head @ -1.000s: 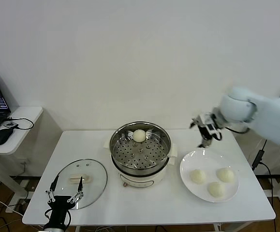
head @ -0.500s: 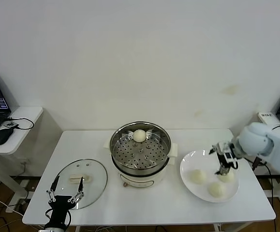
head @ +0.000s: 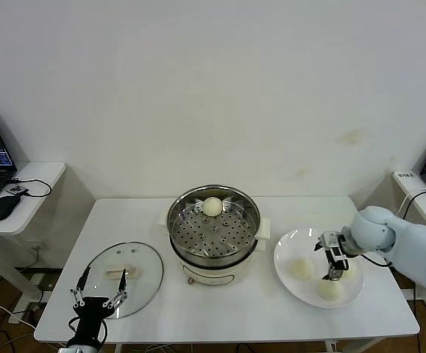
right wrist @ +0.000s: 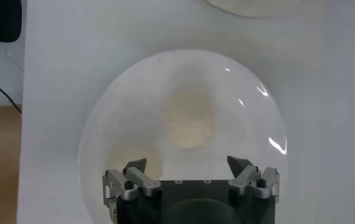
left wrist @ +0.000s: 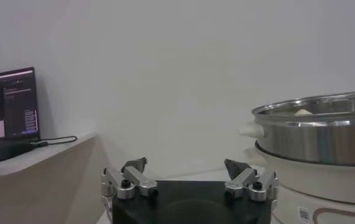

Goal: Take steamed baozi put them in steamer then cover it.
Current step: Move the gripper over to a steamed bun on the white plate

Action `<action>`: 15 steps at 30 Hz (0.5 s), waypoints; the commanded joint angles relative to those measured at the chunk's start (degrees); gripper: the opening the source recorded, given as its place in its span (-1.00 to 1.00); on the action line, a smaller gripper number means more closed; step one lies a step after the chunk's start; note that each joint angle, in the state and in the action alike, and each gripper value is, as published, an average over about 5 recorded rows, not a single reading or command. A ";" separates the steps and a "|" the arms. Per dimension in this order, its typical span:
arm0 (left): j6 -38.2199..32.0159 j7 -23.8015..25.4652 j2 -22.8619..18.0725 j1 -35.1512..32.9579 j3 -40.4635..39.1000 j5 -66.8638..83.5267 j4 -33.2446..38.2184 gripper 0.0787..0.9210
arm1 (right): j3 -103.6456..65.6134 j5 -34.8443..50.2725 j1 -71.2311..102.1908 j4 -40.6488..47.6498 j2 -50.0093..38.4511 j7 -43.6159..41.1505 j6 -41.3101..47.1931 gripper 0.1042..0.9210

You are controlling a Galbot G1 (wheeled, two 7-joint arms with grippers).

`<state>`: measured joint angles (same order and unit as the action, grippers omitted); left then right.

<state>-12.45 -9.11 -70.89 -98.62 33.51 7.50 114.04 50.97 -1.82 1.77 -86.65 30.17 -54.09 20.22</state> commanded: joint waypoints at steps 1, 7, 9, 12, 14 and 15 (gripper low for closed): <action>-0.06 0.01 0.05 -0.11 0.26 -0.03 -0.02 0.77 | -1.80 -0.91 2.72 2.66 4.14 0.27 0.02 0.76; -0.14 -0.02 0.05 -0.07 0.30 -0.01 -0.29 0.77 | -1.59 -1.19 2.77 4.26 5.89 0.39 0.22 0.76; -0.15 -0.04 0.01 0.02 0.28 0.00 -0.36 0.77 | -1.62 -1.38 2.88 5.08 6.56 0.46 0.26 0.76; -0.14 -0.06 -0.01 0.17 0.28 0.02 -0.43 0.77 | -1.61 -1.62 2.98 6.06 7.51 0.45 0.28 0.76; -0.14 -0.06 -0.01 0.25 0.32 0.05 -0.51 0.77 | -1.48 -1.71 3.01 6.36 7.96 0.36 0.32 0.76; -0.14 -0.07 -0.01 0.29 0.35 0.07 -0.58 0.77 | -1.42 -1.75 3.04 6.49 8.16 0.32 0.34 0.76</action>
<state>-12.59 -9.14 -70.94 -98.44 33.81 7.52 113.65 49.89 -3.23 4.18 -81.94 36.12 -53.79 20.58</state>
